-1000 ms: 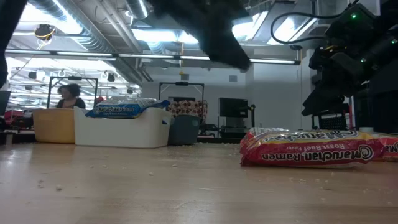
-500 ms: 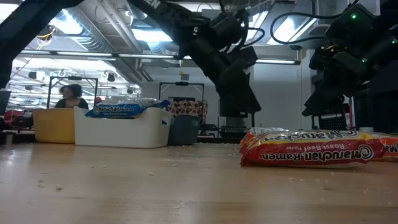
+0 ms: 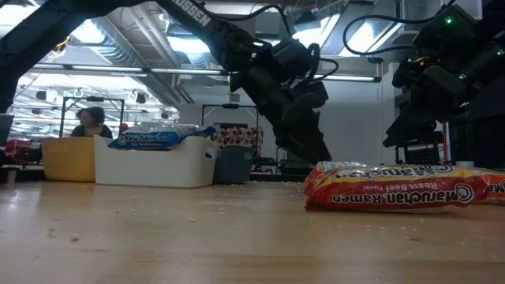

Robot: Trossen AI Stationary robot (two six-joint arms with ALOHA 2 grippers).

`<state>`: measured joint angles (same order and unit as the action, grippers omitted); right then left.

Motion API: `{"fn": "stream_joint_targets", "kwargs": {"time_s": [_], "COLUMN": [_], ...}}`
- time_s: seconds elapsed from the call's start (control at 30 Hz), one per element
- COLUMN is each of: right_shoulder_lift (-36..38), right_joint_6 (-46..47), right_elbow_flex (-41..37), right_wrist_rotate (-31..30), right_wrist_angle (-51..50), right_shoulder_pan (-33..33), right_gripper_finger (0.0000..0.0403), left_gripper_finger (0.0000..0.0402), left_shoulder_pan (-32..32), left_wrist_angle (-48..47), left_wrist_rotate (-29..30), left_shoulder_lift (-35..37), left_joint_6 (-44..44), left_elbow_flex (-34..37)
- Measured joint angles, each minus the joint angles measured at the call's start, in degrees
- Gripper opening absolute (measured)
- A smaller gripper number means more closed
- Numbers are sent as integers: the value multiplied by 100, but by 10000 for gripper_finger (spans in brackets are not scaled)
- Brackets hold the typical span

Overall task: Sort Maruchan noodles
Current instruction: Put the left orange noodle into the yellow bin

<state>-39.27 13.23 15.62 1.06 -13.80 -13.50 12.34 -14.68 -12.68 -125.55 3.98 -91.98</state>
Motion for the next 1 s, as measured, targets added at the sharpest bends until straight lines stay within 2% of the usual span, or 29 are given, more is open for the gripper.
{"fn": "stream_joint_targets", "kwargs": {"time_s": [0.1,0.43,0.6,0.73,1.0], "right_shoulder_lift": [0,0,0,0,0], "right_joint_6": [6,44,44,44,44], "right_elbow_flex": [0,0,0,0,0], "right_wrist_rotate": [1,30,103,103,107], "right_wrist_angle": [4,9,15,15,15], "right_shoulder_pan": [0,0,0,0,0], "right_gripper_finger": [296,296,296,296,296], "left_gripper_finger": [249,249,246,216,117], "left_shoulder_pan": [-49,-38,-107,-107,-121], "left_wrist_angle": [-1,-150,-165,-200,-209], "left_wrist_rotate": [205,-106,-43,-128,-97], "left_shoulder_lift": [-91,-379,-390,-399,-399], "left_joint_6": [11,-382,-492,-689,-842], "left_elbow_flex": [4,-28,-21,-17,0]}}
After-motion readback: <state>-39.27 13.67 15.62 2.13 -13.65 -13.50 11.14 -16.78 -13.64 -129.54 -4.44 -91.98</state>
